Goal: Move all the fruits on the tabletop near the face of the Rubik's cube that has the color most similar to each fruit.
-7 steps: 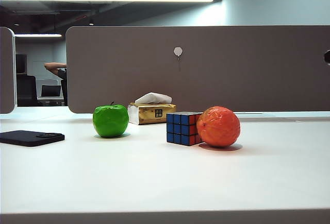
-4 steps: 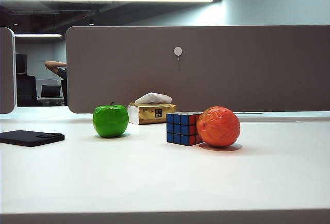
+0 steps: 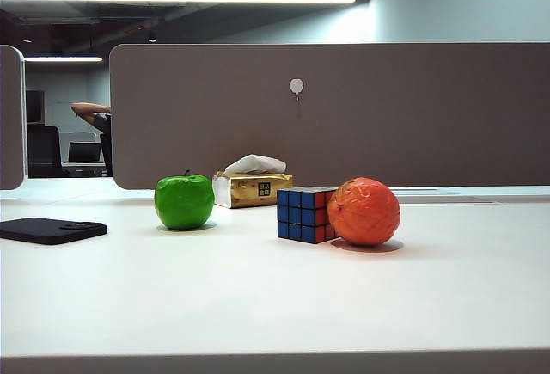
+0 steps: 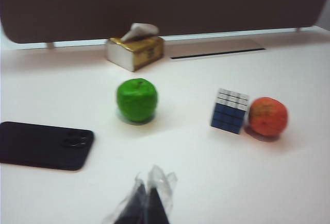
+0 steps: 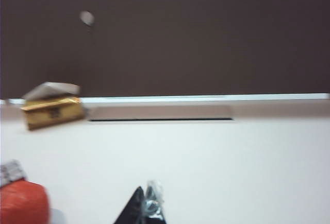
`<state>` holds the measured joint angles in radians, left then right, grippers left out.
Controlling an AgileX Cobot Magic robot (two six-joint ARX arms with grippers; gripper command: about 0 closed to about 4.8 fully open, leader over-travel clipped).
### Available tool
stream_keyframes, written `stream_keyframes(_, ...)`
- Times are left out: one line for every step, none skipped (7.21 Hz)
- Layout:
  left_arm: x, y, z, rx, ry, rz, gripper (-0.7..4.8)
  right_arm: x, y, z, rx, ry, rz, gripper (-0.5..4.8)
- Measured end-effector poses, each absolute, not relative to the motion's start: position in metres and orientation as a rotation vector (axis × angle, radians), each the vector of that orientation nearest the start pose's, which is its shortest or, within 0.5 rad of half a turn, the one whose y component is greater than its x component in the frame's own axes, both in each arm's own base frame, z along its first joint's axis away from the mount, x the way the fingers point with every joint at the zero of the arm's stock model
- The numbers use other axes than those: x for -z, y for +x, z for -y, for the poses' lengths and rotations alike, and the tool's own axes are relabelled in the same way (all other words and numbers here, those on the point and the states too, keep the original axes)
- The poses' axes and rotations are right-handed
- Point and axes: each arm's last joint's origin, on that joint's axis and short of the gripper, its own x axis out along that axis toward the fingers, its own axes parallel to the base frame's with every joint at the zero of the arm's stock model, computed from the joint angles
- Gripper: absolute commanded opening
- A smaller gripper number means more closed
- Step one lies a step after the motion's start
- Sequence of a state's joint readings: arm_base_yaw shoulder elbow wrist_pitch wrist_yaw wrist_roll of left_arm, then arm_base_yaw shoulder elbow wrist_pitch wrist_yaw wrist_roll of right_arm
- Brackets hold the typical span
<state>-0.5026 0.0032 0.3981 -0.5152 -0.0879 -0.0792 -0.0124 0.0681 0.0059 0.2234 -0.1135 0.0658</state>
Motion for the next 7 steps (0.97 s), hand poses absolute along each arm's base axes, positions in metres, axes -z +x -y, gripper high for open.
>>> stream_keyframes(-0.243, 0.050, 0.024, 0.390, -0.043, -0.128, -0.05, -0.182, 0.100, -0.002, -0.123, 0.058, 0.164, 0.00)
stream_keyframes(-0.243, 0.050, 0.023, 0.376, -0.044, -0.122, -0.05, -0.183, 0.100, -0.002, -0.141, 0.058, 0.174, -0.01)
stream_keyframes(-0.245, 0.051, 0.023, 0.354, -0.042, -0.093, -0.05, -0.185, 0.099, -0.003, -0.170, 0.058, 0.187, -0.01)
stream_keyframes(-0.247, 0.051, 0.023, 0.348, -0.041, -0.074, -0.05, -0.185, 0.099, -0.003, -0.181, 0.057, 0.193, -0.01)
stream_keyframes(-0.253, 0.051, 0.022, 0.318, -0.038, -0.012, -0.05, -0.189, 0.098, -0.005, -0.233, 0.051, 0.226, -0.01)
stream_keyframes(-0.253, 0.051, 0.022, 0.303, -0.034, -0.013, -0.05, -0.189, 0.098, -0.006, -0.236, 0.047, 0.229, -0.01)
stream_keyframes(-0.253, 0.052, 0.020, 0.255, -0.028, -0.011, -0.05, -0.200, 0.096, -0.006, -0.237, 0.036, 0.262, -0.01)
